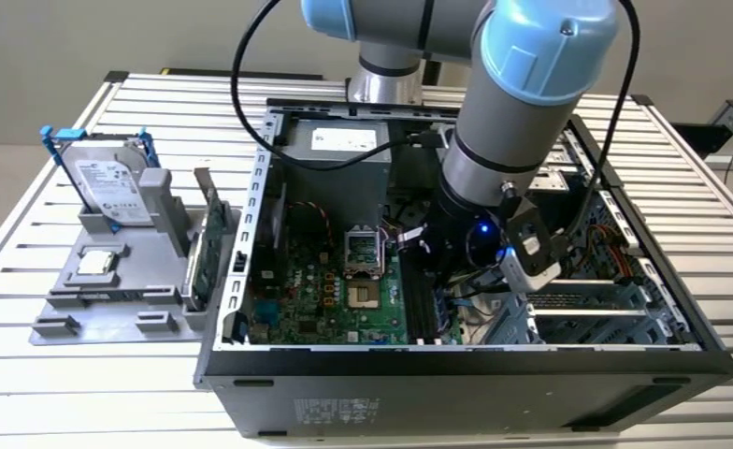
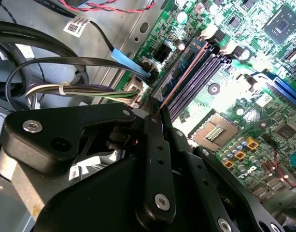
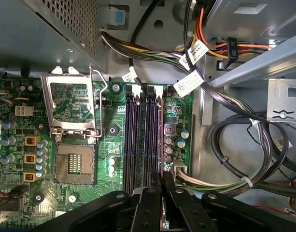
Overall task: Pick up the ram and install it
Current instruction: 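Insert the ram into the slot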
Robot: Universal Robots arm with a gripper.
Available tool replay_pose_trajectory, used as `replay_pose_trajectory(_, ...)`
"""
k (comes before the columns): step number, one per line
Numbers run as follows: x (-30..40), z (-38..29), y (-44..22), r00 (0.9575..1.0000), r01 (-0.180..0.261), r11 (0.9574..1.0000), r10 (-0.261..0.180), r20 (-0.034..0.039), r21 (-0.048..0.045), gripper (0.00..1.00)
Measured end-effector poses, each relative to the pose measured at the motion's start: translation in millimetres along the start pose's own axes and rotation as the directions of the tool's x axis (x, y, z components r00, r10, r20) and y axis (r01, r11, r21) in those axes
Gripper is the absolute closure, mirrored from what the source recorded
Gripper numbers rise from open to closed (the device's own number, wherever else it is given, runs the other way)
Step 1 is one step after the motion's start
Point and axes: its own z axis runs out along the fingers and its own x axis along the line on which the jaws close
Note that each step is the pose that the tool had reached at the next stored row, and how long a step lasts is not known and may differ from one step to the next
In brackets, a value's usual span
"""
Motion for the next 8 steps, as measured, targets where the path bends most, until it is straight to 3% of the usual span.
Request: replay_pose_trajectory(8, 0.3, 2.6, 0.4, 1.0, 0.001, 1.0, -0.001, 0.0, -0.0003, 1.0)
